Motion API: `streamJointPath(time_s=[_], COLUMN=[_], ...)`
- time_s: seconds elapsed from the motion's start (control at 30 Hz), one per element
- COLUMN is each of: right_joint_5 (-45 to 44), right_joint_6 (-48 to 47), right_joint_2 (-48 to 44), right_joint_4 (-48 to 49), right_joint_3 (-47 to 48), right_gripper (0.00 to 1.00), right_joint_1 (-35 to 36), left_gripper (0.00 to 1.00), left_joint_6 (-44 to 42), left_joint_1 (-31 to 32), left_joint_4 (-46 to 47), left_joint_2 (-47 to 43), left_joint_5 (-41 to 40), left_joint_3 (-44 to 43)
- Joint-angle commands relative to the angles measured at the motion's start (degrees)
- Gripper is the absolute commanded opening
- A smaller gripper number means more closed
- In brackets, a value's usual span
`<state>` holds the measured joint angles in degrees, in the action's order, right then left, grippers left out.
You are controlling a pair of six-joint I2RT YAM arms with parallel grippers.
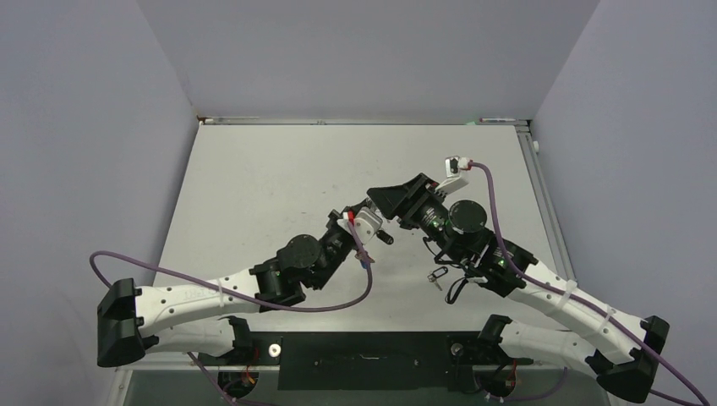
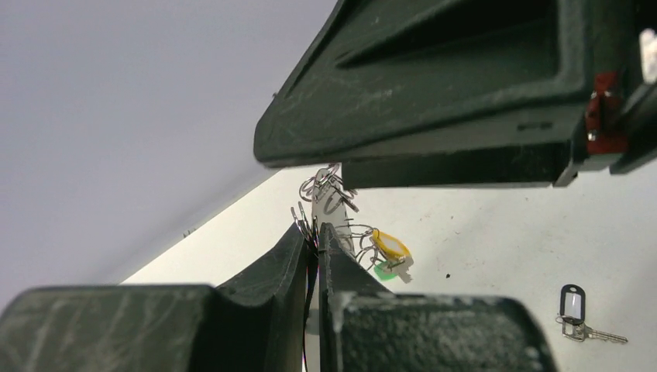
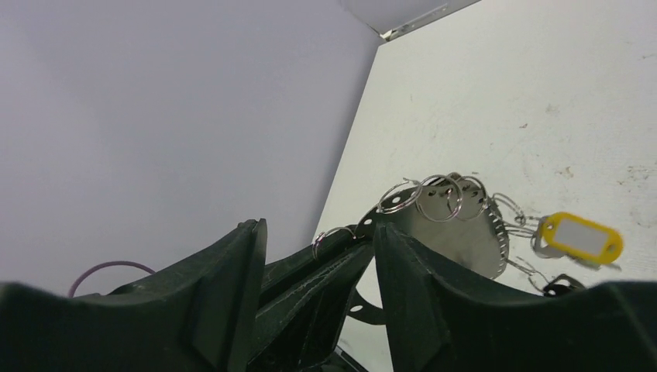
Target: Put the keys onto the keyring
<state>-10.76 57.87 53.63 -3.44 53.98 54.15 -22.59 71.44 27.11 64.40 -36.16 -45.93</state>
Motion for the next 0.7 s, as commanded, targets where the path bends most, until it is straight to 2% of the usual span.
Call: streamJointPath(time_s=[0.0, 0.17, 0.37, 0.53, 0.67], right_joint_5=[-3.1, -4.0, 12.5, 17.7, 23.2], right_joint_6=[-3.9, -13.0, -36.8, -46.5, -50.5], right_joint_2=[-3.1, -5.6, -10.3, -10.9, -10.1], right_joint_4=[0.3, 0.3, 5.4, -1.9, -6.8], right_joint_3=[3.8, 5.1, 3.6, 5.0, 6.0], right_gripper=[0.56, 0.57, 0.58, 0.60, 0.68], right_joint_1=[0.5, 0.4, 0.5, 0.5, 0.5], left_gripper=[0.00, 0.00, 0.00, 0.00, 0.00], left_joint_6=[-0.1, -1.1, -4.7, -5.4, -7.2], left_joint_1=[0.0, 0.0, 0.0, 0.0, 0.0], left_joint_4=[3.3, 2.9, -3.7, -9.9, -14.7], left_joint_2=[-4.6, -8.7, -13.5, -15.0, -15.5], left_joint_5=[5.1, 12.2, 24.7, 29.0, 32.6], left_joint_3=[1.2, 4.4, 6.2, 5.2, 4.2])
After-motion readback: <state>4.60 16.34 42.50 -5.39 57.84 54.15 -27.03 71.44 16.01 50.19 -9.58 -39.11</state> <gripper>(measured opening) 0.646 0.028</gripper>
